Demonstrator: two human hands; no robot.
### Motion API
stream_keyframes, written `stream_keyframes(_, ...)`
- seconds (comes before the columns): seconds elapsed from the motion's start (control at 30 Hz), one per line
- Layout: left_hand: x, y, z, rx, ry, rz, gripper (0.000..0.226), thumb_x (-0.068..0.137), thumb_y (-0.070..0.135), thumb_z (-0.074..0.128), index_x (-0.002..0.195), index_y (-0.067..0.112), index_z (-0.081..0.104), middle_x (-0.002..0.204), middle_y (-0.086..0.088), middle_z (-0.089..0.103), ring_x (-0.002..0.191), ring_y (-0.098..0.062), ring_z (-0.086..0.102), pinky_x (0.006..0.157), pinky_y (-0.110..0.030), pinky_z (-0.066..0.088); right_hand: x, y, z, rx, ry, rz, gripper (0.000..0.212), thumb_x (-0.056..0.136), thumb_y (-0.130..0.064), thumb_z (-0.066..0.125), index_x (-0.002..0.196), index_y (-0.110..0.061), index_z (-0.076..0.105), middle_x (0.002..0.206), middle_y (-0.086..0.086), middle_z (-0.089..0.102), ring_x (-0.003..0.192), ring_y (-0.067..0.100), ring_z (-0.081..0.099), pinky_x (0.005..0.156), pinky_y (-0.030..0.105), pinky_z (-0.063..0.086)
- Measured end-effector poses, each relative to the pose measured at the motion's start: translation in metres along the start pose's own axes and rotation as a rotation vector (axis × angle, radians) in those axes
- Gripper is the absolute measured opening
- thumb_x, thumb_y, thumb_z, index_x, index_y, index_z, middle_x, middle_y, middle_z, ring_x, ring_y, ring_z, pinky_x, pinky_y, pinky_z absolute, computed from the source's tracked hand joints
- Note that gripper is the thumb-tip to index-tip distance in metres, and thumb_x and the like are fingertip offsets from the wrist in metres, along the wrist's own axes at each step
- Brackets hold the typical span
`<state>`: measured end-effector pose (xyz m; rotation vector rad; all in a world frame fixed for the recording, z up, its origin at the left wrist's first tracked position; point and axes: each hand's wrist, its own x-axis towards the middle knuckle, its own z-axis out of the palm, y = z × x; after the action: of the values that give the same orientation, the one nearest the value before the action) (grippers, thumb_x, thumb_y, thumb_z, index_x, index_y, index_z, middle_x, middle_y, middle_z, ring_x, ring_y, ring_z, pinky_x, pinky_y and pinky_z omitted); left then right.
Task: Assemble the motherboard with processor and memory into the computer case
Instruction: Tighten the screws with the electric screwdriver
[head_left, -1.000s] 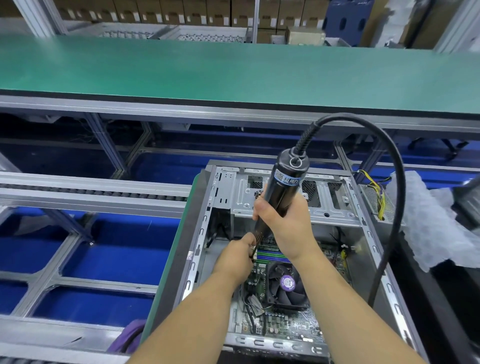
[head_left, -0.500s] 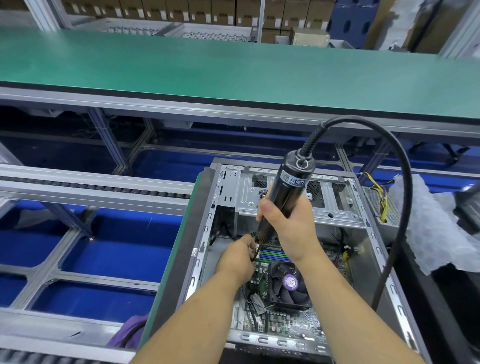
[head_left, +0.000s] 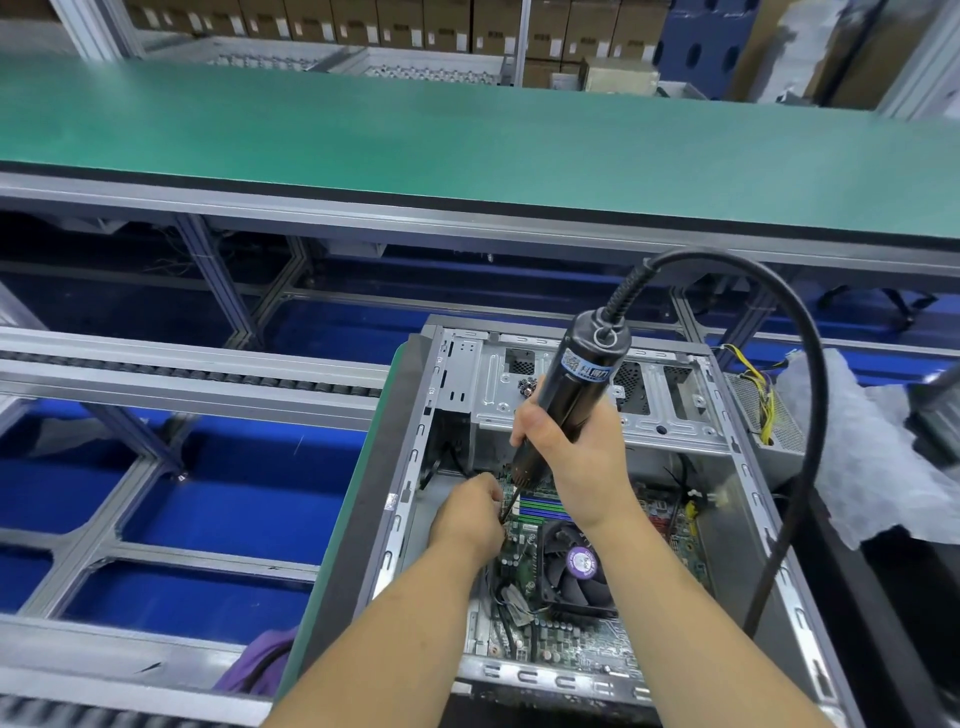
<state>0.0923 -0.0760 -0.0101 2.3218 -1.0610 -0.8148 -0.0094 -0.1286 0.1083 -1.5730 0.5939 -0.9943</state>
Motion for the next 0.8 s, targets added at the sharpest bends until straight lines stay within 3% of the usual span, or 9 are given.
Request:
stream_keyframes(0.1,0.001,-0.004,0.002,-0.05,-0.025,-0.055,0.021,0.087,0.001,0.061,0.088,0.022,0.058,0.098,-0.006,0.065,0.096,-0.028,0.065,0.086,-0.036,0.056,0.0,-0.001,-0.001,0.012,0.0,-0.02,0.07,0.075,-0.054,0.07,0.084,0.013,0.054,0.078,0.035,0.055,0.075,0.043,0.056,0.075,0.051,0.05)
stream_keyframes(0.2,0.005,-0.006,0.005,-0.127,-0.007,-0.081,0.018,0.088,0.002,0.067,0.086,0.019,0.06,0.103,-0.009,0.067,0.098,-0.027,0.065,0.088,-0.036,0.055,0.002,-0.003,-0.005,0.034,0.011,-0.054,0.069,0.077,-0.055,0.068,0.08,0.013,0.055,0.075,0.032,0.055,0.073,0.039,0.054,0.068,0.035,0.049)
stream_keyframes(0.27,0.007,-0.006,0.006,-0.191,0.0,-0.097,0.017,0.087,0.0,0.07,0.086,0.015,0.062,0.103,-0.009,0.068,0.097,-0.025,0.065,0.088,-0.034,0.055,0.004,-0.006,-0.007,0.055,0.018,-0.06,0.069,0.077,-0.054,0.067,0.078,0.014,0.057,0.074,0.029,0.056,0.07,0.034,0.054,0.068,0.033,0.047)
stream_keyframes(0.43,0.012,-0.008,0.008,-0.29,-0.008,-0.125,0.02,0.084,-0.005,0.072,0.083,0.013,0.064,0.09,-0.006,0.066,0.081,-0.017,0.061,0.08,-0.029,0.054,0.005,-0.006,-0.012,0.078,0.039,-0.077,0.06,0.08,-0.051,0.065,0.076,0.008,0.06,0.066,0.001,0.062,0.067,0.013,0.059,0.069,0.026,0.049)
stream_keyframes(0.5,0.014,-0.009,0.009,-0.266,-0.008,-0.119,0.019,0.085,-0.004,0.072,0.082,0.013,0.064,0.085,-0.003,0.065,0.077,-0.014,0.06,0.08,-0.028,0.054,0.005,-0.006,-0.013,0.073,0.048,-0.08,0.053,0.082,-0.052,0.065,0.076,0.002,0.062,0.066,0.0,0.063,0.067,0.012,0.059,0.07,0.025,0.05)
stream_keyframes(0.6,0.015,-0.008,0.011,-0.246,-0.005,-0.109,0.022,0.084,-0.001,0.073,0.078,0.016,0.062,0.086,-0.002,0.065,0.077,-0.014,0.06,0.077,-0.027,0.052,0.005,-0.009,-0.014,0.08,0.048,-0.088,0.027,0.08,-0.058,0.069,0.077,-0.032,0.066,0.067,0.006,0.063,0.066,0.02,0.06,0.071,0.032,0.053)
stream_keyframes(0.8,0.017,-0.008,0.013,-0.241,0.012,-0.095,0.014,0.087,0.003,0.073,0.084,0.014,0.065,0.095,-0.006,0.068,0.084,-0.019,0.063,0.082,-0.029,0.055,0.005,-0.015,-0.015,0.119,0.067,-0.073,0.036,0.074,-0.068,0.073,0.079,-0.033,0.065,0.07,0.007,0.064,0.066,0.018,0.062,0.069,0.031,0.053)
